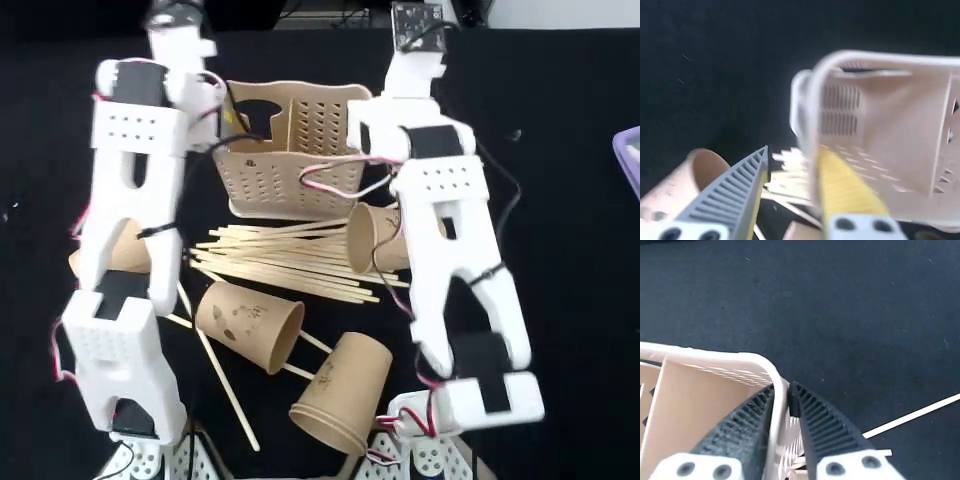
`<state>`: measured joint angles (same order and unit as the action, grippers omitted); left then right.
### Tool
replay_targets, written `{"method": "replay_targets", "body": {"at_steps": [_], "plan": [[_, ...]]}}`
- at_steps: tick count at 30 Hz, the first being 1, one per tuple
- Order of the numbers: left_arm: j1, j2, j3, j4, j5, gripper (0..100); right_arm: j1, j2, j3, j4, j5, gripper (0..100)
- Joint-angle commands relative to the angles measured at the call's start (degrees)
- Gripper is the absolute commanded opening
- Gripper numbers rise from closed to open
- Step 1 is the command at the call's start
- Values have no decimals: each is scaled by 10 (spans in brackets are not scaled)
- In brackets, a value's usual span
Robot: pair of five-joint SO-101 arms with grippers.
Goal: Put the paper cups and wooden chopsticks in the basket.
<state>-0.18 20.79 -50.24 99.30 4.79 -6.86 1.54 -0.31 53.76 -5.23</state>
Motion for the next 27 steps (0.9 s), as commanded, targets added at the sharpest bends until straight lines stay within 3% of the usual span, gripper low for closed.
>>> {"method": "replay_targets", "body": {"at_steps": [1, 8, 19, 27], "plan": [[-36, -11, -68, 2, -16, 212, 13, 19, -75, 21, 6, 12], [-42, -7, -102, -13, -12, 213, 1, 36, -131, 67, 5, 132], [-42, -12, -102, -49, -11, 213, -3, 49, -159, 69, 6, 98], [-42, -13, -215, -38, -11, 213, -3, 7, -258, 128, 5, 230]]}}
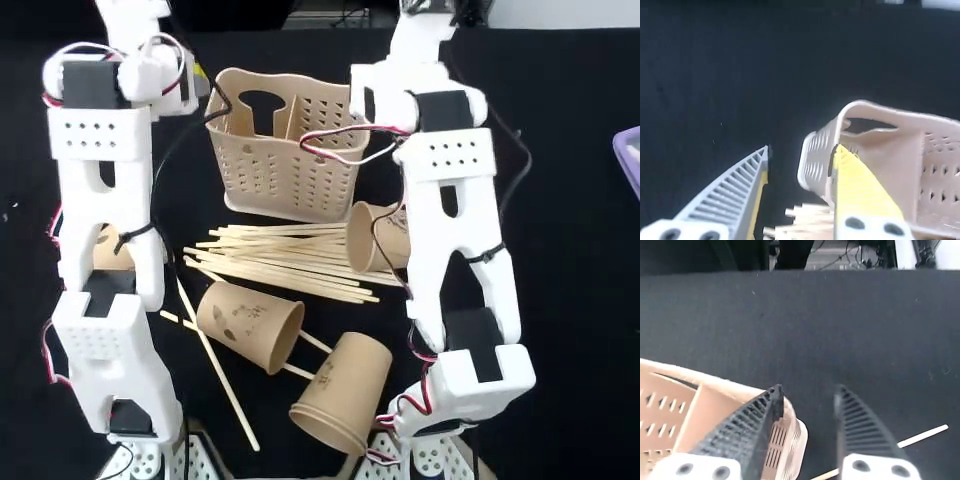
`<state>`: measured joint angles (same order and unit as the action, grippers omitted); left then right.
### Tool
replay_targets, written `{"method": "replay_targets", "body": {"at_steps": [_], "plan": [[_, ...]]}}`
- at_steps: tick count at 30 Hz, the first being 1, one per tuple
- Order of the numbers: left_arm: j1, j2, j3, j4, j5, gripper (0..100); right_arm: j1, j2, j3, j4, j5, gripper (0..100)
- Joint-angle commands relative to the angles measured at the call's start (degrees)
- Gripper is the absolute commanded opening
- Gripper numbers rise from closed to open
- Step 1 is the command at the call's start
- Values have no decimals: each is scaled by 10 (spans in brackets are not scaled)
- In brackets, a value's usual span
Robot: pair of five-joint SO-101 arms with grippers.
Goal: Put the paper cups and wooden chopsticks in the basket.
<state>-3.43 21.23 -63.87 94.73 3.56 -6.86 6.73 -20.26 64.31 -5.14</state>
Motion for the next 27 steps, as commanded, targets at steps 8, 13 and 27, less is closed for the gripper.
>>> {"method": "replay_targets", "body": {"at_steps": [8, 13, 27], "plan": [[-32, -18, -236, 64, 0, 213, 2, -97, -149, 152, 5, 233], [-96, -36, -175, 63, 1, 213, 1, -116, -154, 221, 6, 233], [-160, -462, 502, 12, -69, 213, 2, -142, -108, 366, 49, 233]]}}
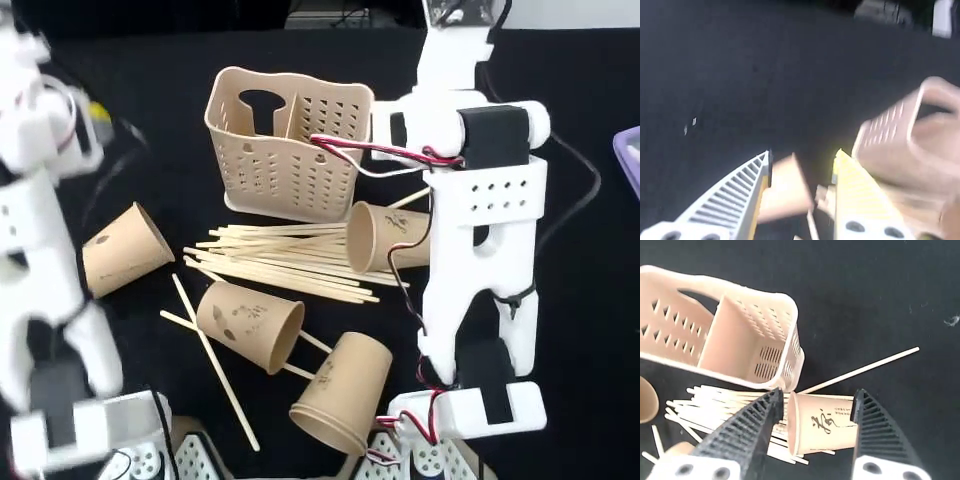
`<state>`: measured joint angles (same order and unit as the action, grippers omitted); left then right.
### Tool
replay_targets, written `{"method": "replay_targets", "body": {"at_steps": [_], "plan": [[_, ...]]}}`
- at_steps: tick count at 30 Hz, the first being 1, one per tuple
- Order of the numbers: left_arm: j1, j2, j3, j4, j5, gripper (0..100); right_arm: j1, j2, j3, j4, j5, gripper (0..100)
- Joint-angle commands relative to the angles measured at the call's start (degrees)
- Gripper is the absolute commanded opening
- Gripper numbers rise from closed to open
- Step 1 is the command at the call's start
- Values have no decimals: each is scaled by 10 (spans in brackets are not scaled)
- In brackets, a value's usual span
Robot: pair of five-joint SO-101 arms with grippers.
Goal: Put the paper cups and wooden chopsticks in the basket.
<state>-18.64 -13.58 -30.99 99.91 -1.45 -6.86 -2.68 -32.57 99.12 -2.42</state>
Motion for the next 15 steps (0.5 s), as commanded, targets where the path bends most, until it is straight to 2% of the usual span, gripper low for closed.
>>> {"method": "replay_targets", "body": {"at_steps": [1, 6, 9, 12, 15], "plan": [[-15, -150, 239, -65, -23, 213, 2, -61, 44, 16, 27, 233], [-37, -319, 560, -227, -22, 213, -3, -175, 255, -10, 67, 233], [-32, -410, 703, -295, -18, 213, -3, -264, 416, -91, 86, 233], [-29, -484, 785, -332, -21, 213, -3, -323, 582, -200, 88, 233], [-49, -536, 811, -338, -21, 213, -3, -336, 723, -323, 88, 233]]}}
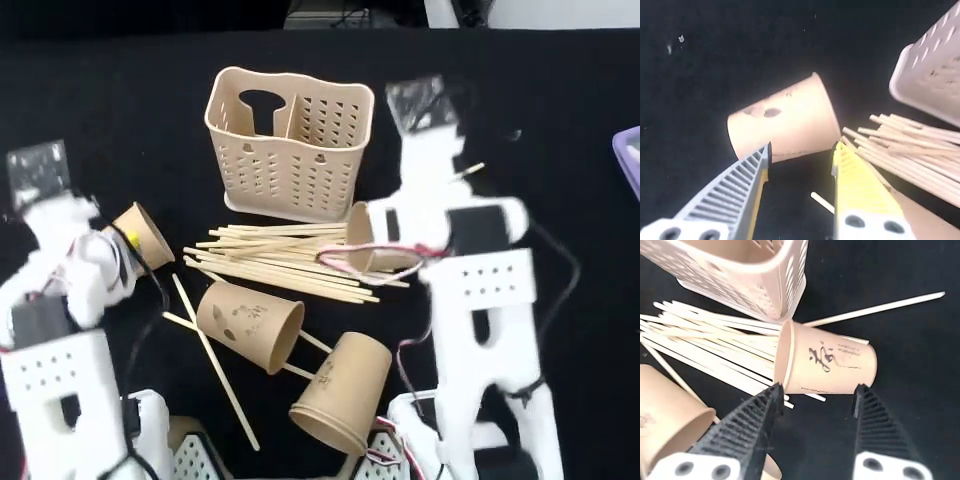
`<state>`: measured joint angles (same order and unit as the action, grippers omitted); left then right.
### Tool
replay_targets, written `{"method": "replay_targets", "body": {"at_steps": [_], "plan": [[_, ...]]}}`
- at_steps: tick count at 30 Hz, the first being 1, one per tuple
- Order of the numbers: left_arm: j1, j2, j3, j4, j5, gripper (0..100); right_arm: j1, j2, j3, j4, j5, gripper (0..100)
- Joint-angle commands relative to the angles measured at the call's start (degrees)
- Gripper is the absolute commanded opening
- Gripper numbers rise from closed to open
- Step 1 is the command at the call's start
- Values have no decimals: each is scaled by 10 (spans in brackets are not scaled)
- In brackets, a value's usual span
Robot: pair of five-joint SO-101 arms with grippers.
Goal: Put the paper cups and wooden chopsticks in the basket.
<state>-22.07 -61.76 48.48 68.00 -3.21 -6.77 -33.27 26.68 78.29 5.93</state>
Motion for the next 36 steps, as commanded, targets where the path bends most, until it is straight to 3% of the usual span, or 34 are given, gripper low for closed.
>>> {"method": "replay_targets", "body": {"at_steps": [1, 4, 10, 16, 24, 36], "plan": [[-15, -64, 20, -18, -4, 213, -7, -30, 162, -150, 4, 234], [-14, -71, 23, -19, -4, 213, -33, -31, 206, -207, 0, 234], [-14, -71, 26, -19, -1, 213, -80, -30, 131, -174, -20, 234], [-14, -71, 26, -19, -1, 213, -78, -29, 117, -178, -21, 234], [15, -71, 52, -18, -4, 213, -42, -29, 205, -305, 4, 233], [23, -73, 52, -17, -4, 213, -7, 51, 195, -304, 72, 233]]}}
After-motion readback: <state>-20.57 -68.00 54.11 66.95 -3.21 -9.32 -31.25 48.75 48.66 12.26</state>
